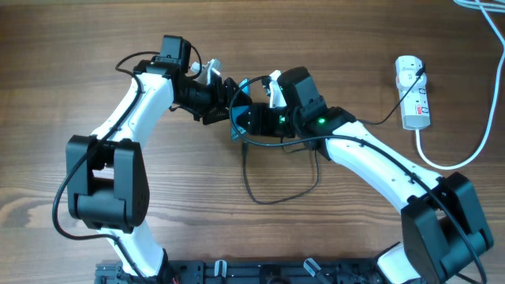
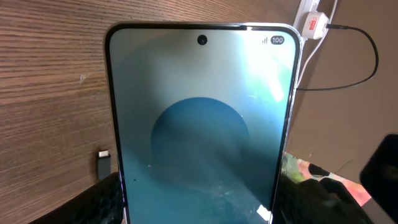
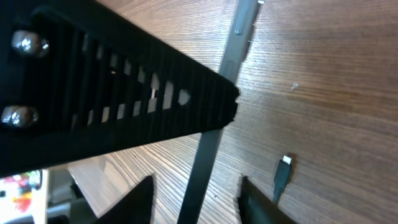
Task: Plug charger to phone and switch on socket
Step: 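Move the right gripper to the phone's side beside the left gripper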
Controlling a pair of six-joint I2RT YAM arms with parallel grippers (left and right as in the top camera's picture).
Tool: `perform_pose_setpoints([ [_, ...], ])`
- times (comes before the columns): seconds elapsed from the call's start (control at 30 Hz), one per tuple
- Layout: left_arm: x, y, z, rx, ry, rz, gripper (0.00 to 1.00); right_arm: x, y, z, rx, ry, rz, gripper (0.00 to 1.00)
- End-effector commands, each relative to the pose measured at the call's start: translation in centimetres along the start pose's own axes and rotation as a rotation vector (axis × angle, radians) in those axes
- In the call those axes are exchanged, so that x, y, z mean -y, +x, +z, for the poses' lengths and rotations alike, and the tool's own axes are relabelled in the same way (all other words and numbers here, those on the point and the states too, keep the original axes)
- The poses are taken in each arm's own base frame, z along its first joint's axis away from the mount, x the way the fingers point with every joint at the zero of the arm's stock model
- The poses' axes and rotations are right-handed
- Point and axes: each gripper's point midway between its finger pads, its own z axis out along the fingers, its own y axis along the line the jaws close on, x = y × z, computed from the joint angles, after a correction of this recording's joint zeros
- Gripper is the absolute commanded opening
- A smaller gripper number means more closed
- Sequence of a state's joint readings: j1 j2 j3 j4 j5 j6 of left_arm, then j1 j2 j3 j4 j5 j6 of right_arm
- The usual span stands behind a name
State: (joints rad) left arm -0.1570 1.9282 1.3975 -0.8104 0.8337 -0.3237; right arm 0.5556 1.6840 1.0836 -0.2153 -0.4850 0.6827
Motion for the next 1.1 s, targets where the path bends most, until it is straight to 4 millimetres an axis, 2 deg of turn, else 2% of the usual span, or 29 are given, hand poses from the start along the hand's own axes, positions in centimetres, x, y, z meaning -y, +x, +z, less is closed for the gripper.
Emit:
perform_pose_setpoints([
  [0.0,0.8,0.1,-0.5,0.01,0.022,0.02,0.73,-0.2,-0.5,0.1,0.011,0.007,0.053,0.33],
  [0.17,0.8,0.1,-0.5,0.01,0.022,0.02,0.73,-0.1,-0.4,0.1,0.008,0.009,0.059,0.2],
  [0.3,0.8,0.1,-0.5,0.009,0.022,0.02,0.73,-0.2,-0.6,0.1,0.015,0.004,0.08,0.19],
  [0.5,0.8,0.1,-0.5,0.01,0.022,0.02,0.73,-0.8,-0.4,0.3,0.015,-0.007,0.056,0.07],
  [0.7,0.8,0.1,-0.5,0.01,0.022,0.021,0.73,-0.4,0.2,0.3,-0.008,0.011,0.072,0.08],
  [0.77,0.8,0.1,-0.5,0.01,0.022,0.022,0.77,-0.4,0.2,0.3,-0.008,0.012,0.069,0.04],
  [0.93,0.8,0.0,-0.6,0.015,0.024,0.051,0.85,-0.6,-0.9,-0.5,0.025,-0.007,0.063,0.04],
  [1.0,1.6,-0.2,-0.9,0.013,0.078,0.076,0.85,-1.6,-1.5,-1.3,0.028,-0.069,0.025,0.04],
  [1.07,4.0,0.2,-1.5,-0.011,0.227,0.148,0.84,-3.0,-2.0,-1.9,0.02,-0.164,-0.012,0.04],
])
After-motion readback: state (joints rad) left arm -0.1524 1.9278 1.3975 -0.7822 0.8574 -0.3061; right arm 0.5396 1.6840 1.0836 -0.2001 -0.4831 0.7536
